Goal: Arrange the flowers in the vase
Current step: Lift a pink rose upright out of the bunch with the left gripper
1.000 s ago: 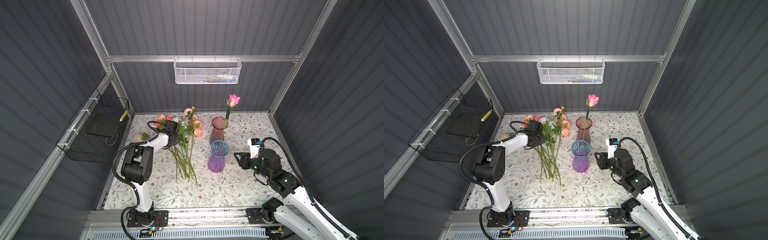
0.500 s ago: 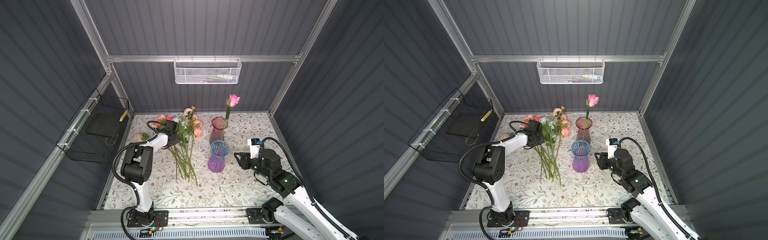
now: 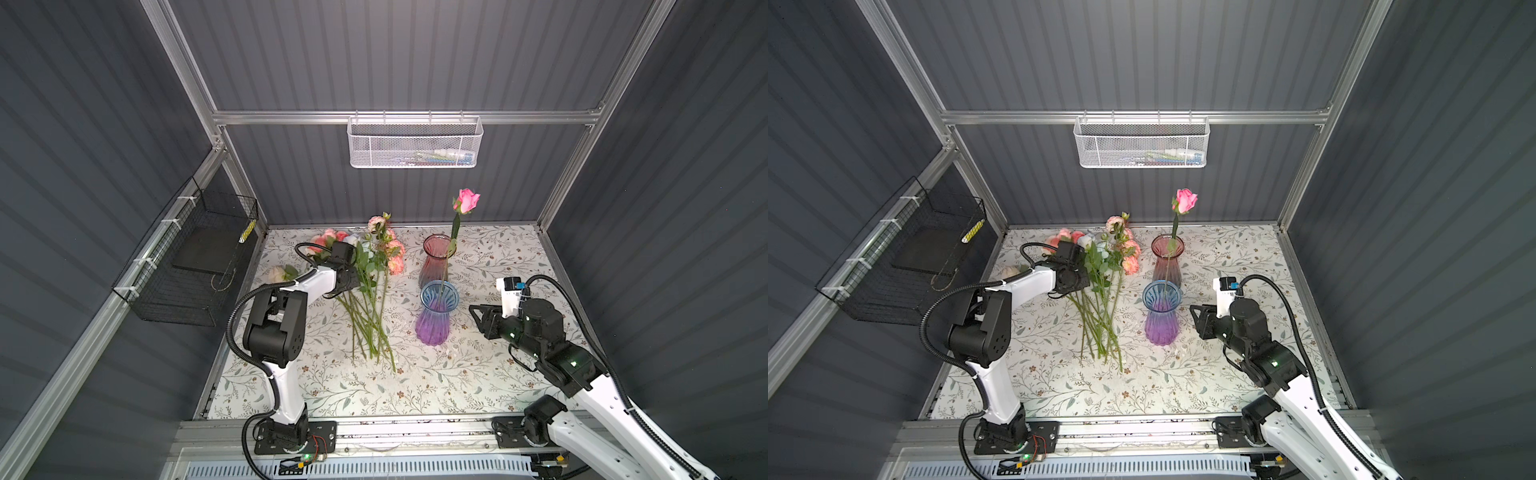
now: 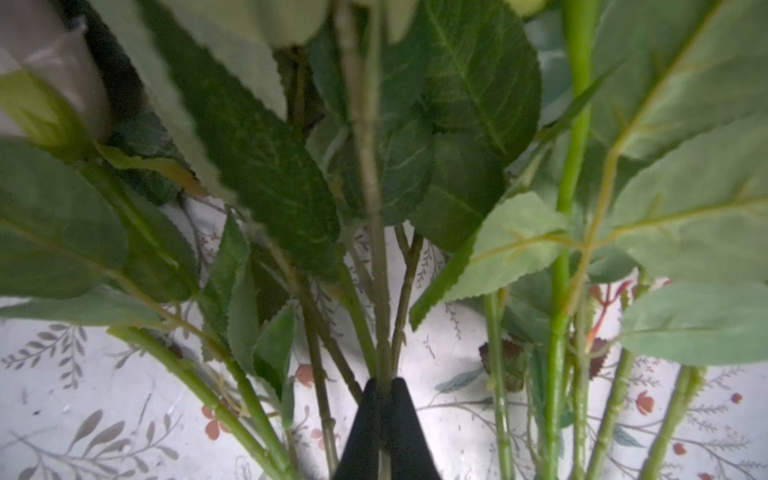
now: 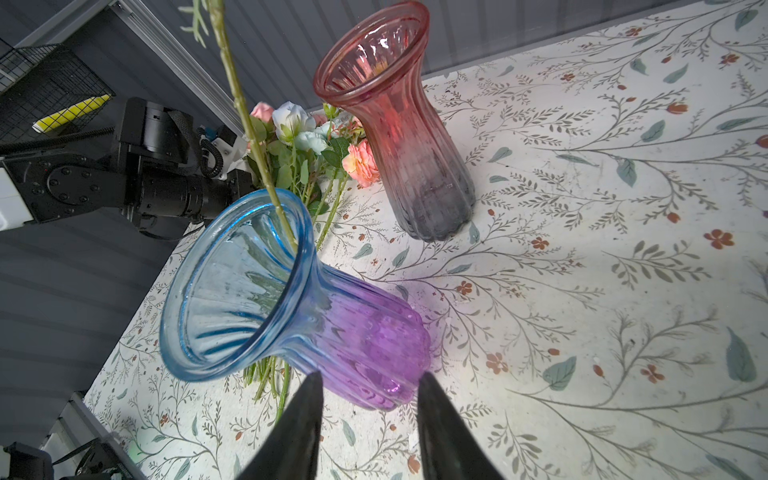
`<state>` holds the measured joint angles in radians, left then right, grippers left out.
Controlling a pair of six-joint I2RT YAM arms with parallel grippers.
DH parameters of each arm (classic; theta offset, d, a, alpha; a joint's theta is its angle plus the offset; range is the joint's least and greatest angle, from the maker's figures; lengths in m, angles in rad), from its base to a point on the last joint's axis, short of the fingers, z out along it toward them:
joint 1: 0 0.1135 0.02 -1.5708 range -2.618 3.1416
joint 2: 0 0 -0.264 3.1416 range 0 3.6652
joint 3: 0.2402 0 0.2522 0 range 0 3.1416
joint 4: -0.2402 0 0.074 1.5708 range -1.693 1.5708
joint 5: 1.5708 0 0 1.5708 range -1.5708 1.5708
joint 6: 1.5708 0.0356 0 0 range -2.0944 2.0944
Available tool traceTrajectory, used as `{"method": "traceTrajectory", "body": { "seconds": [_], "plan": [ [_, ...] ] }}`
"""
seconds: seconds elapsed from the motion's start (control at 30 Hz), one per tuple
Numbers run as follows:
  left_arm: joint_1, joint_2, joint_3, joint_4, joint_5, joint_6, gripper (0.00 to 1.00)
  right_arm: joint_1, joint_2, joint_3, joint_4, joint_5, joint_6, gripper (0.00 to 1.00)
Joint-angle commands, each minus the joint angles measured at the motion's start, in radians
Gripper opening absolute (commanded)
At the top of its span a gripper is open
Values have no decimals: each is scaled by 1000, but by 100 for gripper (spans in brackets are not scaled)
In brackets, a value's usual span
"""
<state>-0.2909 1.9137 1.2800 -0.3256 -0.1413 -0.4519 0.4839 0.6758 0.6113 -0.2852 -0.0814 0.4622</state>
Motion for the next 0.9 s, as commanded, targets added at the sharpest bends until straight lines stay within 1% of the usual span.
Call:
{"method": "traceTrajectory", "body": {
  "seconds": [0.0, 0.1, 0.2, 0.5, 0.6, 0.7, 0.77, 0.87],
  "plan": [
    [9, -9, 1, -1, 17, 9, 0, -5, -12, -2, -6, 7, -16, 40],
    [9, -64, 5, -26, 8, 5, 0, -5, -12, -4, 1, 0, -11, 40],
    [9, -154, 8, -53, 10, 1, 0, -4, -8, 0, 4, -10, -8, 40],
    [9, -429, 9, -97, 63, 20, 0, -5, -14, 31, -6, -41, 13, 40],
    [9, -539, -23, -23, 140, 47, 0, -4, -22, 50, -13, -49, 19, 39],
    [8, -667, -76, 105, 254, 68, 0, -4, -31, 68, -14, -65, 25, 40],
    [7, -753, -106, 186, 300, 67, 0, -4, -36, 81, -12, -74, 29, 40],
    [6, -863, -113, 288, 411, 66, 0, -3, -50, 81, 9, -93, 29, 43]
  ]
}}
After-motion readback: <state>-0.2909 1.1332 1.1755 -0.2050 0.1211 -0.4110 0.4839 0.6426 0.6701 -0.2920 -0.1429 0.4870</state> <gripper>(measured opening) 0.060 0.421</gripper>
